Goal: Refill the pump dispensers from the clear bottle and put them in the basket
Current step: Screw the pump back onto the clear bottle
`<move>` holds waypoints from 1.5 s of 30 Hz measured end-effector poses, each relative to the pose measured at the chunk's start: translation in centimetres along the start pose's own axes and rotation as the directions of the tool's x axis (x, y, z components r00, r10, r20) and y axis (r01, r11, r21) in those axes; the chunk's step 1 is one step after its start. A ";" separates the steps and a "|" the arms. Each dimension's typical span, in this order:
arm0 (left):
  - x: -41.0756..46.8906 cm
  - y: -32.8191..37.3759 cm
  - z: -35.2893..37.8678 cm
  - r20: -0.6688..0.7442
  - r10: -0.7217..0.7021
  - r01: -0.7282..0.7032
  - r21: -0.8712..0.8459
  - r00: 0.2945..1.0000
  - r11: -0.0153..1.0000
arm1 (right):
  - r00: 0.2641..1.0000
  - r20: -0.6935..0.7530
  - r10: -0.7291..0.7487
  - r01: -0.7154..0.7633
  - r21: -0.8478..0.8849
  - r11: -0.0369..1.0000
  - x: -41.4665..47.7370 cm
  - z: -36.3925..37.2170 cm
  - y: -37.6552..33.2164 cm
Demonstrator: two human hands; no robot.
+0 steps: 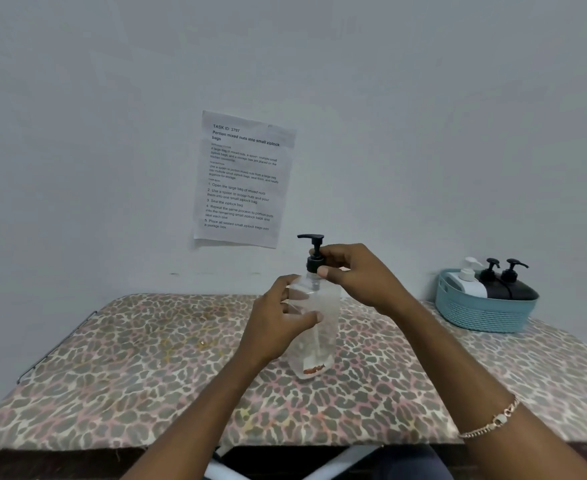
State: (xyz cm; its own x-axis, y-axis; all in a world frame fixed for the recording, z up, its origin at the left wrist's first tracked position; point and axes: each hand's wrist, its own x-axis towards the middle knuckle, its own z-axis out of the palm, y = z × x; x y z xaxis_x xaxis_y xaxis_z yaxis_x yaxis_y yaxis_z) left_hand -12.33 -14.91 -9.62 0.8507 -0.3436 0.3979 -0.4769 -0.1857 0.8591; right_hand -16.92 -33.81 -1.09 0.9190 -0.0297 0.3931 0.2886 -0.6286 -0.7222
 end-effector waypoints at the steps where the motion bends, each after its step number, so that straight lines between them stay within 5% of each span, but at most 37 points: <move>1: -0.3 0.0 0.4 0.018 0.010 -0.010 -0.008 1.000 1.000 | 1.000 -0.003 0.004 -0.004 0.029 1.000 -0.9 -0.4 0.1; 11: -2.4 0.3 3.0 0.053 0.061 -0.062 0.023 0.997 0.998 | 0.944 -0.311 0.107 -0.093 0.060 0.994 -5.7 0.9 1.0; 19: -2.8 0.4 2.6 0.080 0.055 -0.055 -0.002 0.995 0.998 | 0.996 0.070 0.060 -0.083 0.394 0.916 -4.7 -2.2 1.6; 28: -2.8 0.4 2.4 0.054 0.054 -0.054 -0.004 0.997 0.999 | 0.961 -0.260 0.093 -0.054 0.155 0.986 -4.5 2.1 0.5; 36: -2.9 0.1 2.5 0.074 0.057 -0.057 0.000 0.996 0.998 | 0.972 0.236 0.007 -0.110 0.424 0.899 -3.4 -3.7 1.4; 40: -3.1 0.0 2.5 0.068 0.047 -0.047 0.009 0.997 0.999 | 0.991 0.127 0.032 -0.084 0.432 0.898 -3.3 -2.6 1.5; 45: -3.3 -0.1 2.5 0.053 0.050 -0.049 -0.018 0.997 0.999 | 0.972 -0.197 0.126 -0.055 0.328 0.943 -4.8 1.4 0.7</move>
State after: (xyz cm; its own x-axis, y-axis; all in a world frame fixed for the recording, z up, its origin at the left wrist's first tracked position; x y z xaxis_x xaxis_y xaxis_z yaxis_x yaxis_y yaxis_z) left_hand -15.61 -16.11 -11.83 0.8130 -0.4004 0.4227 -0.5139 -0.1524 0.8442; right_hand -20.81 -33.05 -4.27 0.8768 -0.2614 0.4036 0.3094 -0.3358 -0.8897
